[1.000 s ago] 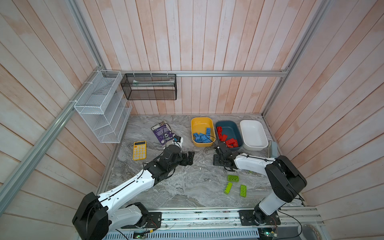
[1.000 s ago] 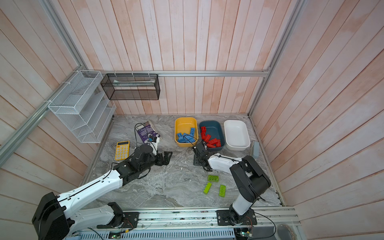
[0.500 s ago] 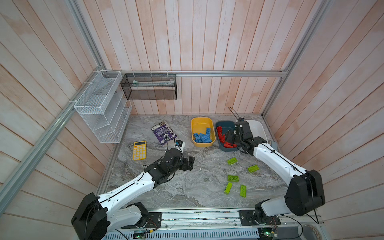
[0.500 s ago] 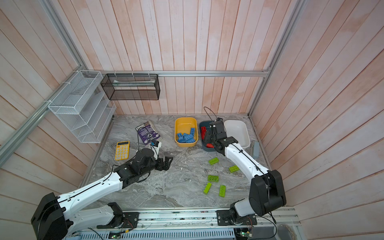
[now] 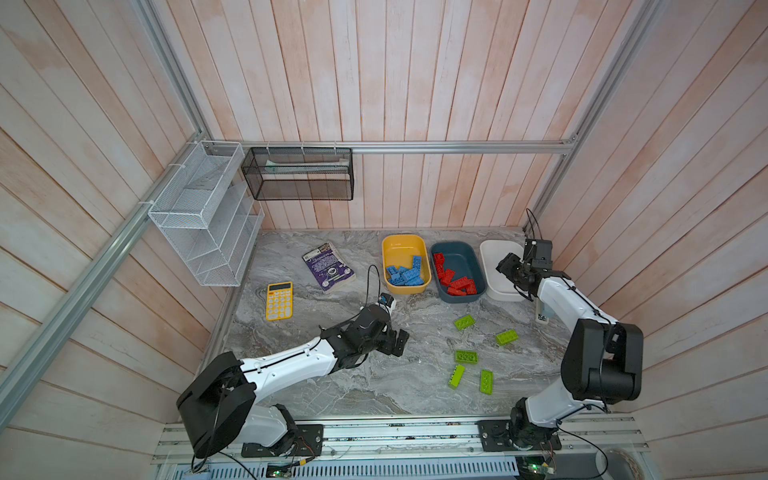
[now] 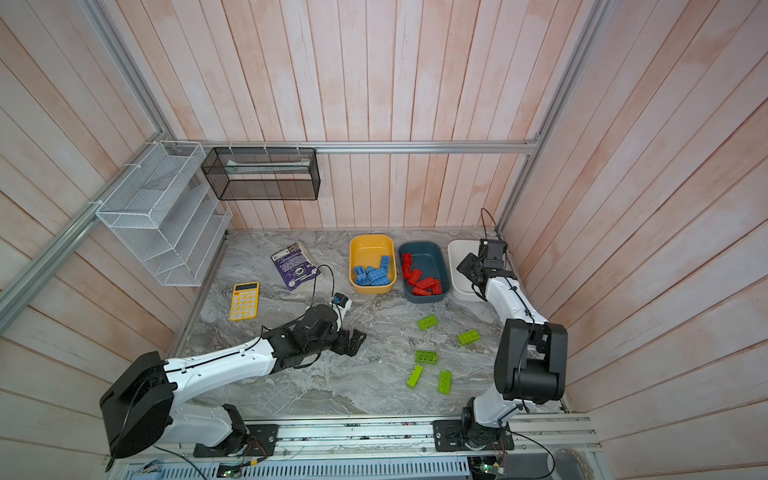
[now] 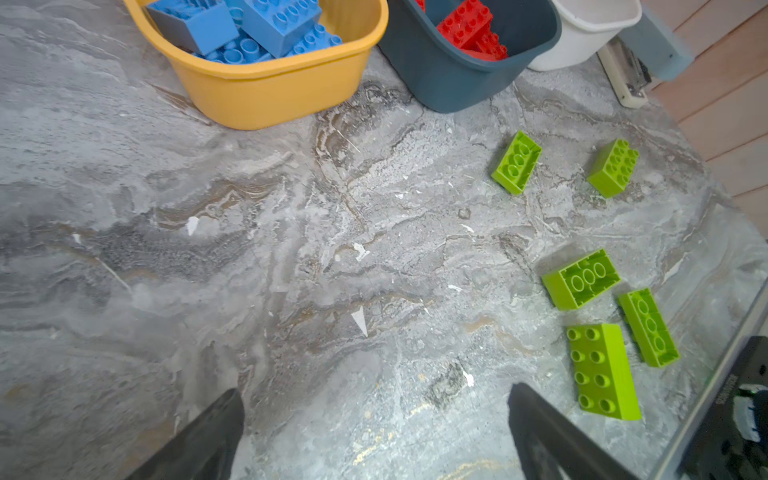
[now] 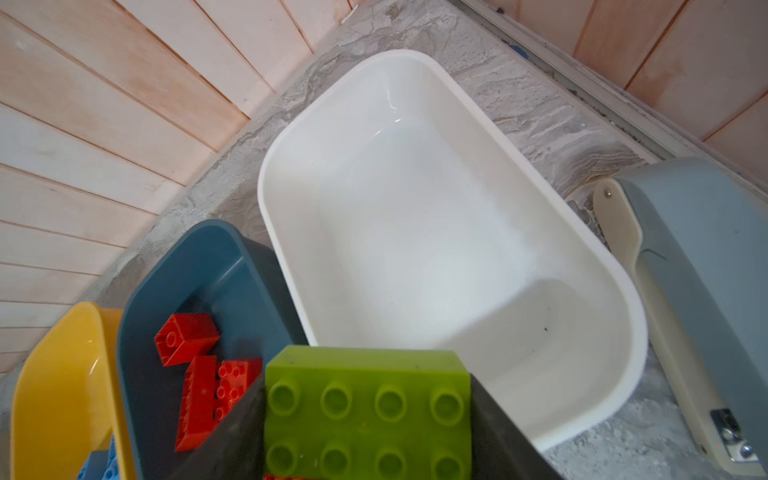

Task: Sort the legos into containers by color

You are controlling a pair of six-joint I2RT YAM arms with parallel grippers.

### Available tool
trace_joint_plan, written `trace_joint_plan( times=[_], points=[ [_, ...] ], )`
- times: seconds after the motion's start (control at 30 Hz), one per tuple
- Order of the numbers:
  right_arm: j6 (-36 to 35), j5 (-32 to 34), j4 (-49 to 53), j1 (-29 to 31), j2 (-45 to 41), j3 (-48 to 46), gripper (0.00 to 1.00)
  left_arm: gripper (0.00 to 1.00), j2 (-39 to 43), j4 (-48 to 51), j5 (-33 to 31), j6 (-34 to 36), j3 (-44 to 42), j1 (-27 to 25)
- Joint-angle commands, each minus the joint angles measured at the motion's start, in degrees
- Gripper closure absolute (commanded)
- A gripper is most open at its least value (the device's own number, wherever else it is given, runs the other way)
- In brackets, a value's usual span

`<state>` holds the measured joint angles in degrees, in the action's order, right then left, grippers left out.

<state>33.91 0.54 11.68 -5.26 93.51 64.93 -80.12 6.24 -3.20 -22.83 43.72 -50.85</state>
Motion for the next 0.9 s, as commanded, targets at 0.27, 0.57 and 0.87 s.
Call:
trace_joint_plan(
  times=[0.27, 0.57, 0.87],
  points=[
    [-0.31, 0.0, -1.28, -0.81, 8.01, 7.14, 0.15, 0.01, -4.9, -1.58, 1.18, 2.6, 3.58, -2.3],
    [-3.6, 3.4, -0.06, 0.72, -0.29, 5.12, 0.09, 0.01, -7.34, -1.15, 2.38, 2.28, 7.48, -3.31],
    [-8.42, 6.42, 5.88, 14.65, -11.67, -3.51, 0.11, 0.05, -10.4, -3.0, 2.56, 4.53, 8.17, -12.04]
  ],
)
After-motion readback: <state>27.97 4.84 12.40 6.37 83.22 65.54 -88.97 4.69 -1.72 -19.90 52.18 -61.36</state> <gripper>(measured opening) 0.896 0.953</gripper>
